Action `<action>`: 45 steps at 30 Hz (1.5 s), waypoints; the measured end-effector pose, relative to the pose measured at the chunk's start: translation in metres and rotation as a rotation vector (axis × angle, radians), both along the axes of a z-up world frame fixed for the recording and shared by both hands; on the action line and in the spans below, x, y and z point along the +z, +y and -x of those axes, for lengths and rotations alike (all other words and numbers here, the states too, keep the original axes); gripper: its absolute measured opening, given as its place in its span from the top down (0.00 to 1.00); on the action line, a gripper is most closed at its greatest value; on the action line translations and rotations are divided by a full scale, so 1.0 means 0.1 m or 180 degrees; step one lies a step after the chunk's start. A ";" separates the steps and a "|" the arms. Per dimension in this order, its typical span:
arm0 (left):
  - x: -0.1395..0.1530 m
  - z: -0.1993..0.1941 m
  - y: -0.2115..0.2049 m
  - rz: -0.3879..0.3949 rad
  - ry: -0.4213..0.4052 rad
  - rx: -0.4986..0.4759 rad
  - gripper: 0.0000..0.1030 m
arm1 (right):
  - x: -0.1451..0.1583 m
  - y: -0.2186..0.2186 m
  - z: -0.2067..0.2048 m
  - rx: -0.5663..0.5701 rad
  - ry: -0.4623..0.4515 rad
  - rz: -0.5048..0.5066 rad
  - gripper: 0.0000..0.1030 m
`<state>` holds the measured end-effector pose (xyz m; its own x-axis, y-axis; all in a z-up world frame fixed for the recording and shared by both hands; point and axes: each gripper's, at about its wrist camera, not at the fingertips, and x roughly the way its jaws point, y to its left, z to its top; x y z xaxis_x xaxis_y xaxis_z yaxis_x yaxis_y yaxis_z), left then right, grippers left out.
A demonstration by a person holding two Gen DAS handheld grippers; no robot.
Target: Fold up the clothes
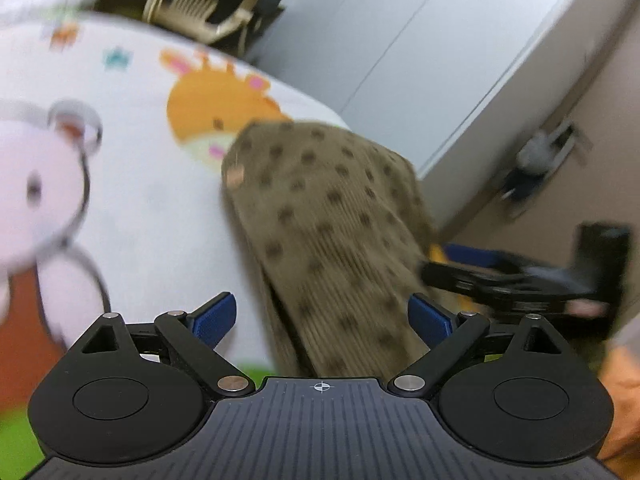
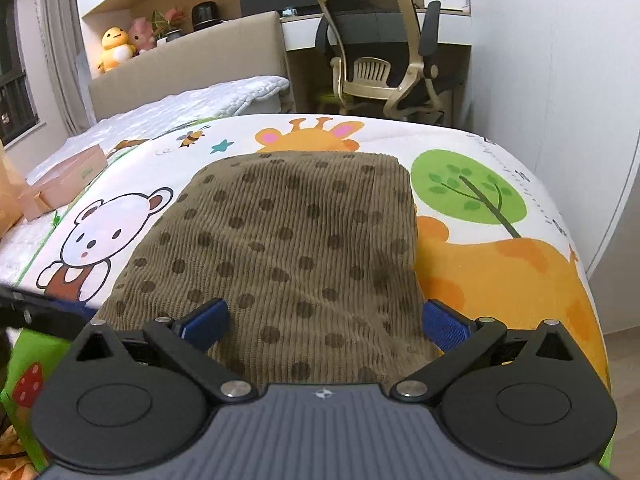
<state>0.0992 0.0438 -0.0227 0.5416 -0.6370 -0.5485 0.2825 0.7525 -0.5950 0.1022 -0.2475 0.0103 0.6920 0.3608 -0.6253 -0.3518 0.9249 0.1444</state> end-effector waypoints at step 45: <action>0.35 -0.71 -0.85 -0.1071 -0.0917 -0.0259 0.11 | 0.32 -0.04 -0.91 -0.0038 -0.0369 0.0197 0.00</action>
